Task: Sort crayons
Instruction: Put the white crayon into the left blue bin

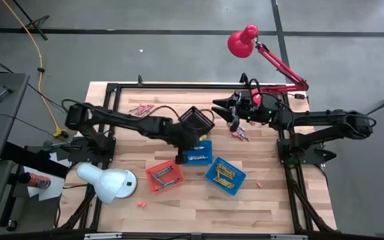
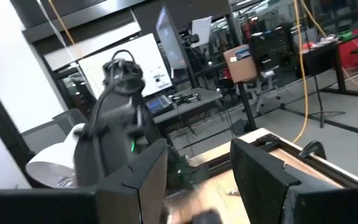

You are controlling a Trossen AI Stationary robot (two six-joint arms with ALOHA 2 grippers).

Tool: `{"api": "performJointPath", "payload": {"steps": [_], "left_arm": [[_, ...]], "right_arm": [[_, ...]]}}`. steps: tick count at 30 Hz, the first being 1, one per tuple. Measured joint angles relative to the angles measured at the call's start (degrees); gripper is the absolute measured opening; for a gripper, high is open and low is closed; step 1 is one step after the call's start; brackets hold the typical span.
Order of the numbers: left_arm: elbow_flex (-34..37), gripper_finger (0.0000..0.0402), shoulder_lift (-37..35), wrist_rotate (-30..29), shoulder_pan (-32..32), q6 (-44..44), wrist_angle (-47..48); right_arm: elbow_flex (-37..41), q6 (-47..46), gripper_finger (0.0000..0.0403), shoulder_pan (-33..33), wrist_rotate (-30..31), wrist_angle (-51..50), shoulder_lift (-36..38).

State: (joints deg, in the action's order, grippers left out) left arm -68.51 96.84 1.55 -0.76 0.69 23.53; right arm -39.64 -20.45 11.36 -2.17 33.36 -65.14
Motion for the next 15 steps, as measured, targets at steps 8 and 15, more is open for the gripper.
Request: {"api": "performJointPath", "payload": {"steps": [8, 15], "left_arm": [[-3.1, 0.0017, 6.0, 0.0, -0.2, -0.9, 0.4], [-3.2, 0.0042, 6.2, -0.1, -0.2, -0.8, 0.9]], "right_arm": [[0.0, 0.0, 0.0172, 0.3, 0.0, -0.6, 0.0], [0.0, 0.0, 0.0172, 0.3, 0.0, -0.6, 0.0]]}}
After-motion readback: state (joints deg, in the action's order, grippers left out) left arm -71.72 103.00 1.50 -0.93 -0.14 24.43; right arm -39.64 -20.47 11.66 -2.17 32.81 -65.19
